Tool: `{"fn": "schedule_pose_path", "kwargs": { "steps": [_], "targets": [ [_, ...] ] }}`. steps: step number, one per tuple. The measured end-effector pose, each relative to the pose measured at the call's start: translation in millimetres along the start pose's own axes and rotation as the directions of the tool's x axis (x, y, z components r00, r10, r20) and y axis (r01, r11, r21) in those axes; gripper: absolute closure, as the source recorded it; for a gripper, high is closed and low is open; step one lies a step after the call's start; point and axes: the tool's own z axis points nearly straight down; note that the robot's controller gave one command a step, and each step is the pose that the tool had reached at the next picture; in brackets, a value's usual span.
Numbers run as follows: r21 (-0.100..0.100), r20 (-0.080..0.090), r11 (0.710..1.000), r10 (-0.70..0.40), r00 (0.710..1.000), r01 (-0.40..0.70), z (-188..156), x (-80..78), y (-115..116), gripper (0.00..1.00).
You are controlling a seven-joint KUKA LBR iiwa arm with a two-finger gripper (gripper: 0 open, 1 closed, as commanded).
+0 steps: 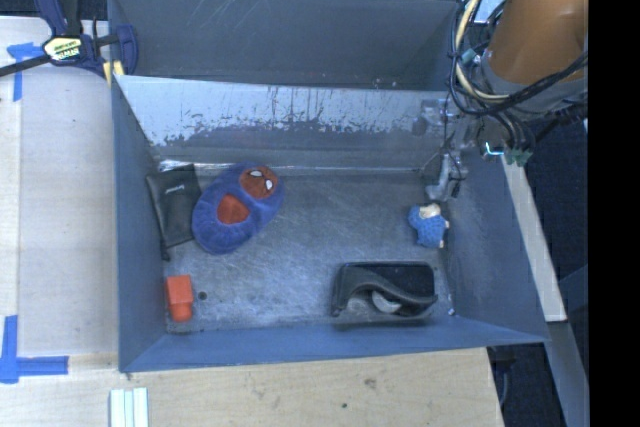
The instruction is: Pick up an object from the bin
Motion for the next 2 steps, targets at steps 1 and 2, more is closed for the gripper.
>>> {"fn": "schedule_pose_path", "kwargs": {
  "steps": [1,2],
  "targets": [
    [0.001,0.001,0.962,-0.272,0.962,0.272,89.5,26.1,-47.4,0.0],
    [0.001,0.0,0.947,-0.32,0.947,0.32,144.3,41.8,-54.7,0.0]
  ]
}}
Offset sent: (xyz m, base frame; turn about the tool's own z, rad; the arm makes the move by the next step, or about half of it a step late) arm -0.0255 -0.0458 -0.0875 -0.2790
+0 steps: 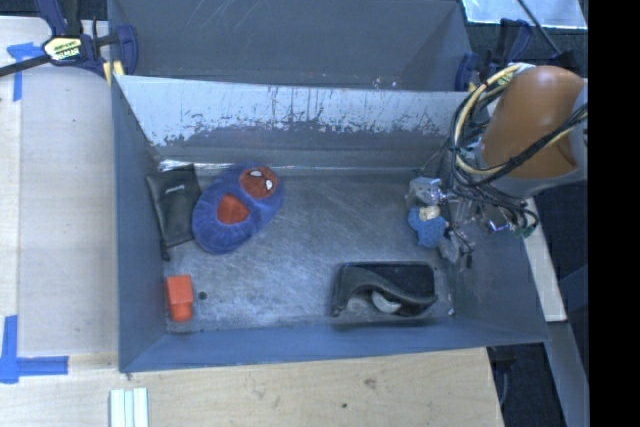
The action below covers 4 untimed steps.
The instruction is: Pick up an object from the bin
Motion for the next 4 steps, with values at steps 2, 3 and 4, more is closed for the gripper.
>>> {"fn": "schedule_pose_path", "kwargs": {
  "steps": [2,3,4],
  "targets": [
    [0.012,0.016,0.99,-0.144,0.989,0.144,-6.8,5.8,37.0,1.0],
    [0.006,0.011,0.987,-0.164,0.986,0.164,-42.4,-3.5,27.7,1.0],
    [0.002,0.007,0.986,-0.164,0.986,0.164,-39.8,-2.0,28.6,0.0]
  ]
}}
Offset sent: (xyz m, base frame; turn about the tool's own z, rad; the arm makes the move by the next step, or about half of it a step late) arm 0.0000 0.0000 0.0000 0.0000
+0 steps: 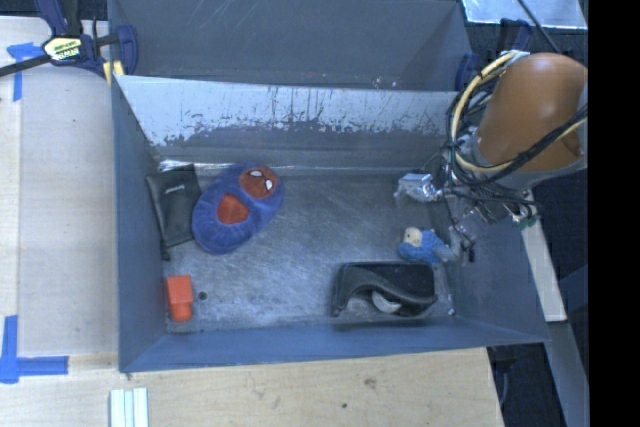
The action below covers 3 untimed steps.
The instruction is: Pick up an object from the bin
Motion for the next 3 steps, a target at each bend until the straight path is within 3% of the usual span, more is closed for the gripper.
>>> {"fn": "schedule_pose_path", "kwargs": {
  "steps": [1,2,3],
  "targets": [
    [0.006,0.001,0.99,0.141,0.99,-0.141,35.3,-4.2,23.3,0.0],
    [0.006,0.004,0.99,0.141,0.99,-0.141,34.8,-5.1,23.3,1.0],
    [0.007,0.007,0.976,0.219,0.976,-0.219,-70.5,7.9,-30.7,1.0]
  ]
}}
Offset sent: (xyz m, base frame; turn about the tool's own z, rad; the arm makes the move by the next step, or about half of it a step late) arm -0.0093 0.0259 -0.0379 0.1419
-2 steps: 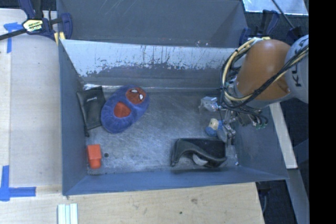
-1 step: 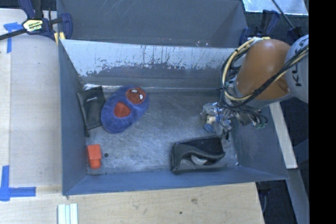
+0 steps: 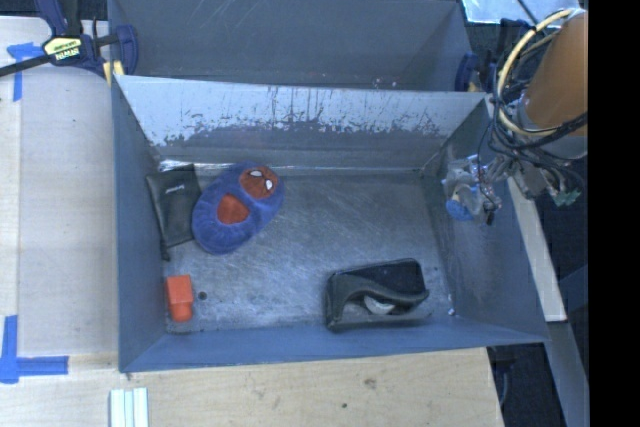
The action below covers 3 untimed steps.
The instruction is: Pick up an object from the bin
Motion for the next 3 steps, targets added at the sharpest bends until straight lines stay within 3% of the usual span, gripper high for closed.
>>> {"fn": "schedule_pose_path", "kwargs": {
  "steps": [1,2,3],
  "targets": [
    [-0.006,-0.007,1.0,-0.004,1.0,0.003,5.0,0.9,3.4,0.0],
    [-0.011,-0.013,1.0,-0.007,1.0,0.006,113.1,-29.9,23.7,0.0],
    [-0.006,-0.005,1.0,-0.005,1.0,0.005,107.2,-31.9,21.2,1.0]
  ]
}}
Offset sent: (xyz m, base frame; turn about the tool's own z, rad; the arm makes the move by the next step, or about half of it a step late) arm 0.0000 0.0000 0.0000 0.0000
